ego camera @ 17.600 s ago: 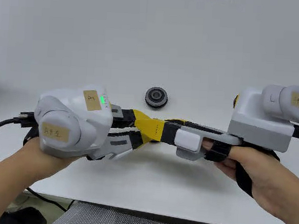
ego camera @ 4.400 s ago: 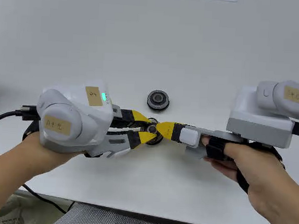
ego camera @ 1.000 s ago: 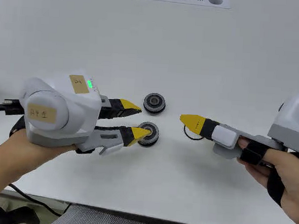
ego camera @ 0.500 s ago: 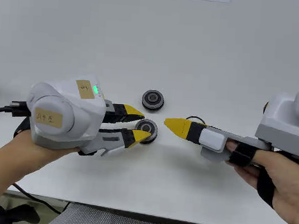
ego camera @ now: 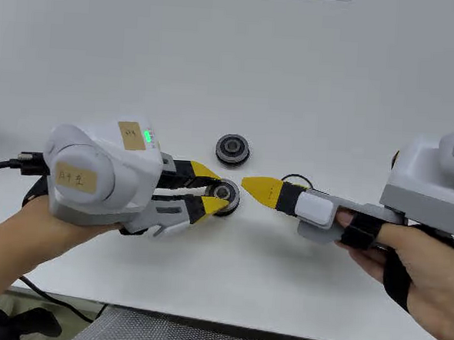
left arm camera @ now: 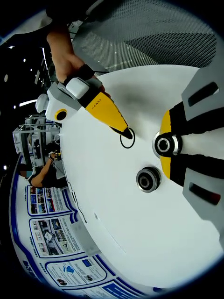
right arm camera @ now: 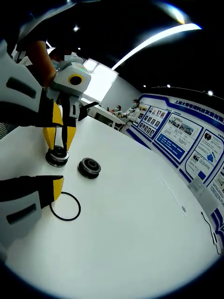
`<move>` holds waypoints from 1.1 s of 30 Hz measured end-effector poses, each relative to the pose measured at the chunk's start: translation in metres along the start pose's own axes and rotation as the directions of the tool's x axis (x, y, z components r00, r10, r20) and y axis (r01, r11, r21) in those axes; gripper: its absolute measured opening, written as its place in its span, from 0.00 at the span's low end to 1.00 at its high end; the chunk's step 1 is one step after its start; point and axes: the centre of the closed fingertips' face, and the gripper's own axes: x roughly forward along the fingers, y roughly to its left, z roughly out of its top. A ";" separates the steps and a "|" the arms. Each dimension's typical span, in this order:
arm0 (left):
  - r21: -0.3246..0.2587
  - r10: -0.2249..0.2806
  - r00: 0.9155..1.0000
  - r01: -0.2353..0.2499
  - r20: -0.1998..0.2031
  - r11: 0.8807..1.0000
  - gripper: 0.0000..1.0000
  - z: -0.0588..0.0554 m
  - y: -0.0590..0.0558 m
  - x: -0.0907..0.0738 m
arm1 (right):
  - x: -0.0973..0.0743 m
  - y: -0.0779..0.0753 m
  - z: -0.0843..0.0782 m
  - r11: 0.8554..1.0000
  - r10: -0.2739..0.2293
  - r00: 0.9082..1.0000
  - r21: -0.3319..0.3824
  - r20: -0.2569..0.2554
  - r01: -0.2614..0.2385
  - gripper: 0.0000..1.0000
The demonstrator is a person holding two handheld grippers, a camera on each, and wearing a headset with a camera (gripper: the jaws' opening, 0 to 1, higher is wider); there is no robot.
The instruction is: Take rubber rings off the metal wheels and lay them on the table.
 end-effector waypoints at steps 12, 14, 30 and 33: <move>-0.005 -0.005 1.000 0.005 -0.001 1.000 0.14 -0.001 0.001 0.001 | 0.014 0.005 -0.013 0.999 0.043 0.999 0.012 -0.032 -0.042 0.45; -0.002 -0.006 1.000 0.006 -0.004 1.000 0.13 -0.002 0.001 0.001 | 0.016 0.006 -0.014 0.999 0.049 0.998 0.015 -0.031 -0.049 0.46; 0.017 -0.013 1.000 0.014 -0.021 1.000 0.13 -0.002 0.001 0.001 | 0.029 0.010 -0.021 0.995 0.074 0.996 0.065 -0.059 -0.070 0.47; 0.016 -0.014 1.000 0.014 -0.019 1.000 0.13 -0.002 0.001 0.001 | 0.029 0.012 -0.021 0.995 0.083 0.995 0.068 -0.063 -0.078 0.46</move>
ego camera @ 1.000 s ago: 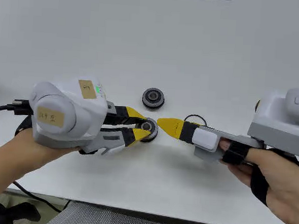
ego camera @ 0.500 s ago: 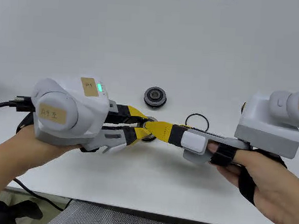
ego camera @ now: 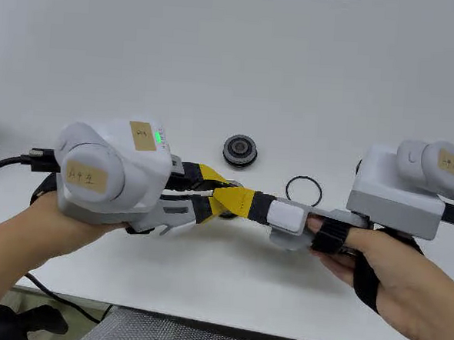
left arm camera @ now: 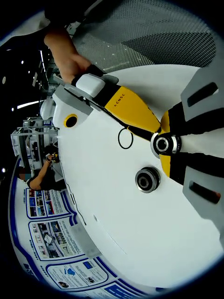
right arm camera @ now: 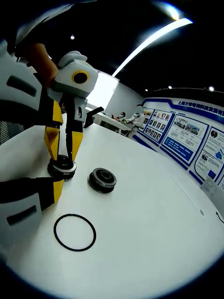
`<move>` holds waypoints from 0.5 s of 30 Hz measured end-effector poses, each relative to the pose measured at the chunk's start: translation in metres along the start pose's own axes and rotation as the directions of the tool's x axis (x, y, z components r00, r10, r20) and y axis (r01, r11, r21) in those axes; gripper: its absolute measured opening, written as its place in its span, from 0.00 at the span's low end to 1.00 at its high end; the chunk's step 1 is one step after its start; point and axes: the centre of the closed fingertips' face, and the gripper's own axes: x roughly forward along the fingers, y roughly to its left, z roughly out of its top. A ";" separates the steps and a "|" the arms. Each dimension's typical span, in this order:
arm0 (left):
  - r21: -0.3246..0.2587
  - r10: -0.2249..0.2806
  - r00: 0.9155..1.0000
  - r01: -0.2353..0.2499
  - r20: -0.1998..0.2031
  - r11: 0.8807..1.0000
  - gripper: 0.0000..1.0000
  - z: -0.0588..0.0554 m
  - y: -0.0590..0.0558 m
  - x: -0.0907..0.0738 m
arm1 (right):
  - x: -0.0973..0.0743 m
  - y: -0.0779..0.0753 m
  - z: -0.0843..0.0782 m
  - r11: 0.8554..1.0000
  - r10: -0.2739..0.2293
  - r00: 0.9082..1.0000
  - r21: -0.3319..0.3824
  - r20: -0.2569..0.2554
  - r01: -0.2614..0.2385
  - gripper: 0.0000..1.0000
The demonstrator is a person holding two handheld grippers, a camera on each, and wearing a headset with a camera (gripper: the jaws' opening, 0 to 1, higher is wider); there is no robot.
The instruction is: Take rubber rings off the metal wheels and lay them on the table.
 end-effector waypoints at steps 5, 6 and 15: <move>0.005 -0.005 1.000 0.005 -0.003 1.000 0.13 0.000 0.000 0.000 | -0.002 0.000 -0.001 1.000 0.009 1.000 0.022 -0.009 -0.009 0.44; 0.006 -0.006 1.000 0.006 -0.003 1.000 0.13 0.000 0.000 0.000 | -0.002 0.000 -0.001 1.000 0.011 1.000 0.025 -0.011 -0.011 0.43; 0.005 -0.006 1.000 0.006 -0.001 1.000 0.13 0.000 0.000 0.000 | -0.006 -0.001 -0.001 0.999 0.012 1.000 0.033 -0.008 -0.011 0.40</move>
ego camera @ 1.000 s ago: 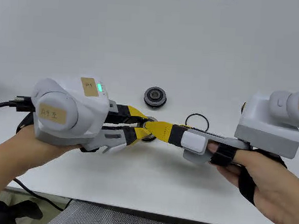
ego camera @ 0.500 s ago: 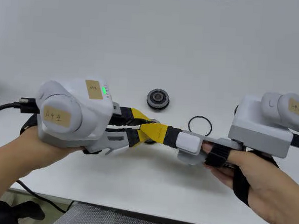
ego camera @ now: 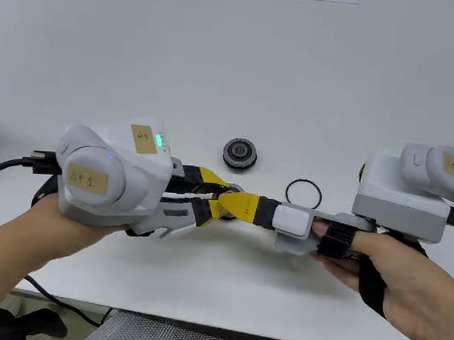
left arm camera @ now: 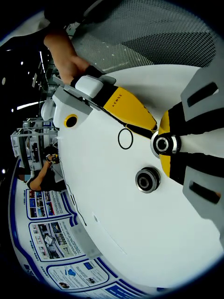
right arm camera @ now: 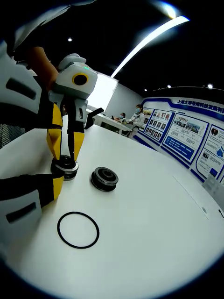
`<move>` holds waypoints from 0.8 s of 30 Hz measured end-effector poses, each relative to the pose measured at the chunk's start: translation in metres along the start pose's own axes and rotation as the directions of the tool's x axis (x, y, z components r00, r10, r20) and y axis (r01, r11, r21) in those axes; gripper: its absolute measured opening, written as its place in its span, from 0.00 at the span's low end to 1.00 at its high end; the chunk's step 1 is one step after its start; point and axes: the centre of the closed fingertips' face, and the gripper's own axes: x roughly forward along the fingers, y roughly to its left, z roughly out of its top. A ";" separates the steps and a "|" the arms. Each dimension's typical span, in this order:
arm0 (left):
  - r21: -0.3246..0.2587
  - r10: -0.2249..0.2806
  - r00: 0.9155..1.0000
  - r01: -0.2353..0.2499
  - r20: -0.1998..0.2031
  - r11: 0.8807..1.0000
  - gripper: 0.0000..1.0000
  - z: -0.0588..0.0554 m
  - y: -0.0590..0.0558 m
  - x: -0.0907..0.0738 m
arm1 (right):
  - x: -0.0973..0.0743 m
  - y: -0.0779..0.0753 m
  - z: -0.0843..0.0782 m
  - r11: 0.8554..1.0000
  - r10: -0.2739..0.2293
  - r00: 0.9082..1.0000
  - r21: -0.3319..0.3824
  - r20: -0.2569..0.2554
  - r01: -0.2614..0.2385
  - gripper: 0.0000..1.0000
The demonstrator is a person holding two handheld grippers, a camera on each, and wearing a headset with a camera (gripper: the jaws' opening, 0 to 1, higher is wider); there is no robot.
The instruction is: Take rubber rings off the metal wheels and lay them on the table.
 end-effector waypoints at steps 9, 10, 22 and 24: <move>-0.002 0.001 1.000 -0.001 0.000 1.000 0.13 0.000 0.000 0.000 | -0.002 -0.004 -0.001 1.000 -0.018 1.000 -0.015 0.005 0.018 0.34; -0.002 0.001 1.000 -0.001 0.001 1.000 0.13 0.000 0.000 0.000 | -0.002 -0.004 -0.001 1.000 -0.020 1.000 -0.019 0.004 0.020 0.32; -0.004 0.003 1.000 -0.003 0.001 1.000 0.13 0.000 0.000 0.000 | -0.003 -0.019 0.001 0.995 -0.092 0.996 -0.042 0.018 0.093 0.13; -0.005 0.004 1.000 -0.004 0.000 1.000 0.13 0.000 0.000 0.000 | -0.002 -0.018 0.000 0.996 -0.089 0.996 -0.025 0.019 0.089 0.09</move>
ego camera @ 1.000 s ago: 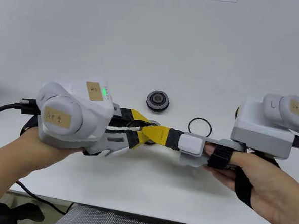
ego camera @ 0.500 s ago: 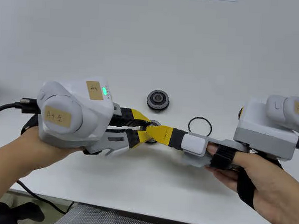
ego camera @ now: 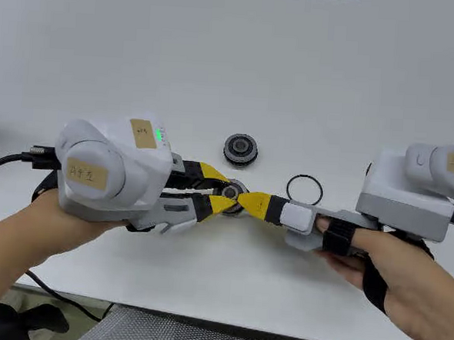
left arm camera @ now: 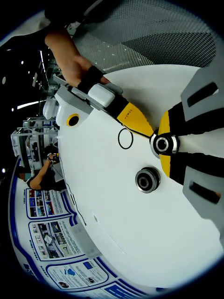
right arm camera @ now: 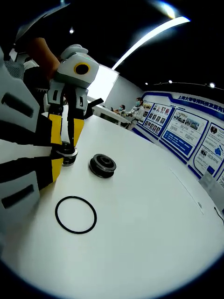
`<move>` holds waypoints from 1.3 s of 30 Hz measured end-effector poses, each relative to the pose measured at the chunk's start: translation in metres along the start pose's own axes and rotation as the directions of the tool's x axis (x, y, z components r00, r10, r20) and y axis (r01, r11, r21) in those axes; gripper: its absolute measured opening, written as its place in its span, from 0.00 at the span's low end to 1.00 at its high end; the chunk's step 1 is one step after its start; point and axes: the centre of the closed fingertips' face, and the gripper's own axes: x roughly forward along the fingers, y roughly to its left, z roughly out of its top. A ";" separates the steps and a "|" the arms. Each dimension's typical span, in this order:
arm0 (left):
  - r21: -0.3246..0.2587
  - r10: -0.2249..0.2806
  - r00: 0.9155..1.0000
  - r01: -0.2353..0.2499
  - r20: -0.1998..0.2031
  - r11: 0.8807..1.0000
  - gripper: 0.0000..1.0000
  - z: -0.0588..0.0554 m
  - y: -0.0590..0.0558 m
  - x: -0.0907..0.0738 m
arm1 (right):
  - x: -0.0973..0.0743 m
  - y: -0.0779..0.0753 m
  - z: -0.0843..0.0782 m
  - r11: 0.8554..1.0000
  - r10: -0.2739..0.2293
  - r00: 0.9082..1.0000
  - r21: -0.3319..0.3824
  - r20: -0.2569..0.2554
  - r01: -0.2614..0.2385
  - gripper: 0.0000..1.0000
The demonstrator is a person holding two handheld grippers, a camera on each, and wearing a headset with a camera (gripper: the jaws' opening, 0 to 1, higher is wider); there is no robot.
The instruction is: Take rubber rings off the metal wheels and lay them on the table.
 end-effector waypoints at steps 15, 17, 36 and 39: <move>-0.001 0.000 1.000 0.000 -0.004 1.000 0.13 0.000 0.000 0.000 | 0.000 -0.003 0.002 0.999 -0.049 0.999 0.010 0.007 0.049 0.01; 0.000 0.002 1.000 -0.002 -0.006 1.000 0.13 0.001 -0.001 0.000 | -0.001 -0.004 0.002 0.999 -0.054 0.999 0.007 0.010 0.053 0.01; 0.001 -0.004 1.000 0.004 -0.015 1.000 0.12 0.001 0.000 0.001 | 0.000 0.000 0.003 0.997 -0.072 0.997 0.002 0.025 0.072 0.00; 0.002 -0.004 1.000 0.004 -0.016 1.000 0.12 0.001 0.000 0.001 | 0.000 0.001 0.003 0.997 -0.072 0.997 -0.009 0.024 0.072 0.00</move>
